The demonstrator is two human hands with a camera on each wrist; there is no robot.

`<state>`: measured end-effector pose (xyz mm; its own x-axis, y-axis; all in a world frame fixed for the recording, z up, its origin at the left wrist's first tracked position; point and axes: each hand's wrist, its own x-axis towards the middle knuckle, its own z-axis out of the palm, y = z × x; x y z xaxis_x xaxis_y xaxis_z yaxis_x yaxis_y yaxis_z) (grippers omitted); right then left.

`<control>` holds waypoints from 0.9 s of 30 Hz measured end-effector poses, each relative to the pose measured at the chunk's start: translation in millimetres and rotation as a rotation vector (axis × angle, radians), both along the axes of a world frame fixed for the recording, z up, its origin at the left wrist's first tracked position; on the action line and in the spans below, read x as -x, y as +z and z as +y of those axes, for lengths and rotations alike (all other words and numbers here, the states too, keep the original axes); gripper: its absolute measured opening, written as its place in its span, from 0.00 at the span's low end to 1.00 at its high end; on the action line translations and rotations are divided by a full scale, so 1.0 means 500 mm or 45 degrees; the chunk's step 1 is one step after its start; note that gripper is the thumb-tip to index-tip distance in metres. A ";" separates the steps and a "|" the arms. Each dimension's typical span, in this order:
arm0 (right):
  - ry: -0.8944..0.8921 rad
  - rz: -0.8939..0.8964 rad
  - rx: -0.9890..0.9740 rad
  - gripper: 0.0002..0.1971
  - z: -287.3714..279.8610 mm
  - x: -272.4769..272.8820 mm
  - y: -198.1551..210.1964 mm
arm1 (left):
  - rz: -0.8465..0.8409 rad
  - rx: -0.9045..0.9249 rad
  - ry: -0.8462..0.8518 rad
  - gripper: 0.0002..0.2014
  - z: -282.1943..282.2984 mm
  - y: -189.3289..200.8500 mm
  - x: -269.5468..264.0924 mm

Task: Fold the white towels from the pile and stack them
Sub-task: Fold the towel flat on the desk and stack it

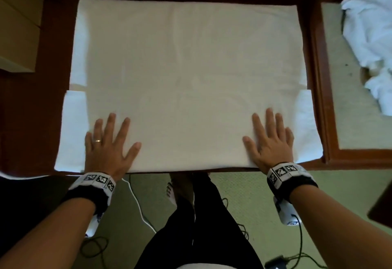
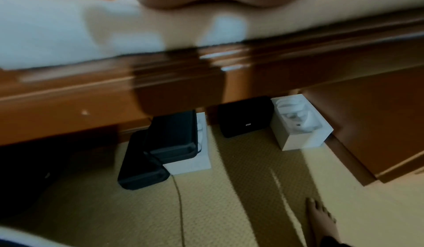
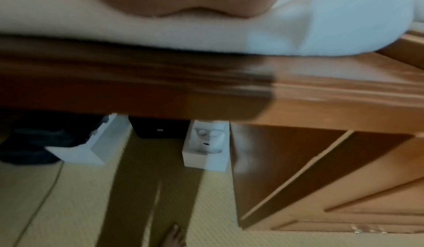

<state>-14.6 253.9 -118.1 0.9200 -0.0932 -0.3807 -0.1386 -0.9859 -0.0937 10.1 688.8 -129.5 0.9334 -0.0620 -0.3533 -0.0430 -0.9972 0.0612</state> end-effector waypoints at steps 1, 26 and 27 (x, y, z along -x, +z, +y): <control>-0.036 -0.029 -0.008 0.37 0.018 -0.008 0.002 | -0.012 0.014 0.007 0.41 -0.010 0.005 -0.002; 0.164 -0.031 0.013 0.36 0.092 -0.104 0.046 | 0.040 -0.018 -0.300 0.40 -0.060 0.052 -0.080; 0.168 0.017 -0.003 0.36 0.108 -0.102 0.049 | 0.088 -0.056 -0.287 0.39 -0.037 0.053 -0.089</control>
<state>36.5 308.0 -93.7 0.9190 0.0291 -0.3932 -0.0092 -0.9954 -0.0953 54.6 670.1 -103.3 0.8712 -0.2493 -0.4230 -0.2622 -0.9646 0.0287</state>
